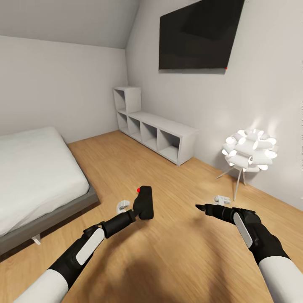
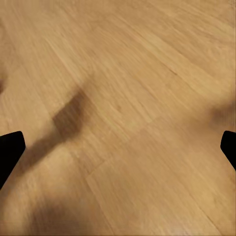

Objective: Attach the digital camera to the camera tripod in the bedroom.

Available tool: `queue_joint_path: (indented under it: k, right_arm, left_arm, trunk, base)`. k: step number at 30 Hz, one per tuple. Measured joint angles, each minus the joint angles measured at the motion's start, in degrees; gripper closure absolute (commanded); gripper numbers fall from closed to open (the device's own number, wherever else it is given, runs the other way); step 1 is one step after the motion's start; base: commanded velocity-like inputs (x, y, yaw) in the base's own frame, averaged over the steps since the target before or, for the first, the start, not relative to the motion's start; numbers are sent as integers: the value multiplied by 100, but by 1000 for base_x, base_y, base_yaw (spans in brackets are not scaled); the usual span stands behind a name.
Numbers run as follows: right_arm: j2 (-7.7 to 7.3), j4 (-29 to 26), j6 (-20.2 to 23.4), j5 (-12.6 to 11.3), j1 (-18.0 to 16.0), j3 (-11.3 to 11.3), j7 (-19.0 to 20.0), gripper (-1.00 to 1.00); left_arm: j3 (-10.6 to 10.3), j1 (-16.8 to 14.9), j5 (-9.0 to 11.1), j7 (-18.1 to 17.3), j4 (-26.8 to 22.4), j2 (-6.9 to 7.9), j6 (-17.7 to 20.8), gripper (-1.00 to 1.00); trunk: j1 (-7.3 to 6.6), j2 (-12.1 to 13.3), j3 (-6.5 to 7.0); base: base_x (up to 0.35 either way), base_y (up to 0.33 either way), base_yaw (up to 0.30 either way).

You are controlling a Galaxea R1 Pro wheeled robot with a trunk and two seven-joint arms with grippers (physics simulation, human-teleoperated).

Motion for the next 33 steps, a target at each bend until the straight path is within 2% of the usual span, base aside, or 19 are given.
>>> queue_joint_path:
  k: [7, 24, 28, 33]
  right_arm:
    - [-6, 0, 0, 0, 0, 0, 0, -100]
    - [-41, -6, 37, 31, 0, -44, -10, -100]
    - [-174, -47, 39, 32, 0, -187, -9, -100]
    - [-232, -93, 26, 57, 0, -459, -14, -100]
  left_arm:
    - [1, 0, 21, -183, 5, 17, -5, 100]
    - [-5, 0, 64, -202, -7, 16, -10, 100]
    - [-7, 0, 58, -198, -9, 17, -17, 100]
    - [-8, 0, 57, -171, -21, 13, -21, 100]
  trunk:
    - [-18, 9, 155]
    - [-62, 32, 532]
    - [-72, 38, 621]
    - [-85, 44, 732]
  base:
    - [0, 0, 0]
    - [0, 0, 0]
    - [0, 0, 0]
    - [0, 0, 0]
